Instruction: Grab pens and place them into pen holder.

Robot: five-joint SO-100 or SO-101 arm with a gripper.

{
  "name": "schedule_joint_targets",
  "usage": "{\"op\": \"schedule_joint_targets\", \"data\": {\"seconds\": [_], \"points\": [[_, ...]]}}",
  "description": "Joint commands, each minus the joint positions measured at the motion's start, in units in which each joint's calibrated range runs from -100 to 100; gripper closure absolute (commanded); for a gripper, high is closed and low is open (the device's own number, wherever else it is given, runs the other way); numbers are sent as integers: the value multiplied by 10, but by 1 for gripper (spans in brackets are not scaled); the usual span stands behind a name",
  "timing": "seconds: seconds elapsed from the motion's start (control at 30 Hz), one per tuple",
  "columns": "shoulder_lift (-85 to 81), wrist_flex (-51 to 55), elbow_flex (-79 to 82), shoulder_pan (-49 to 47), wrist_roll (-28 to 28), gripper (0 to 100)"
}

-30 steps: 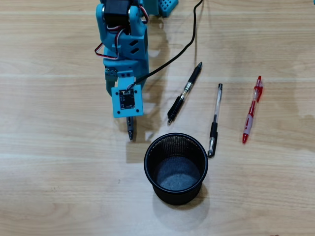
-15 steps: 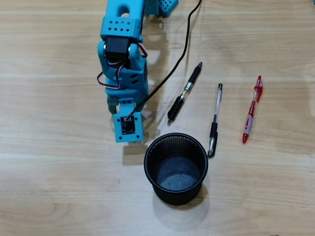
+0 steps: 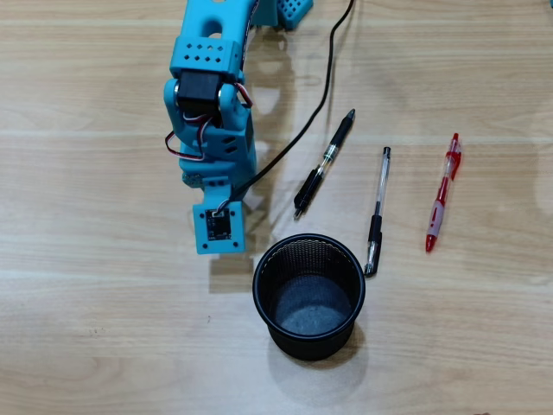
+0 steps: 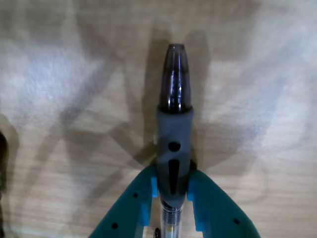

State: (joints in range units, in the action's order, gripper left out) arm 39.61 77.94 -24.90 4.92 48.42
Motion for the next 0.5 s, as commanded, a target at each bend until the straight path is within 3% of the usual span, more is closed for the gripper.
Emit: {"op": "schedule_joint_targets", "data": {"seconds": [0.0, 0.3, 0.47], "points": [[-11, 42, -39, 8, -1, 98], [-150, 80, -34, 8, -3, 98], [-321, 73, 83, 0, -3, 98]]}}
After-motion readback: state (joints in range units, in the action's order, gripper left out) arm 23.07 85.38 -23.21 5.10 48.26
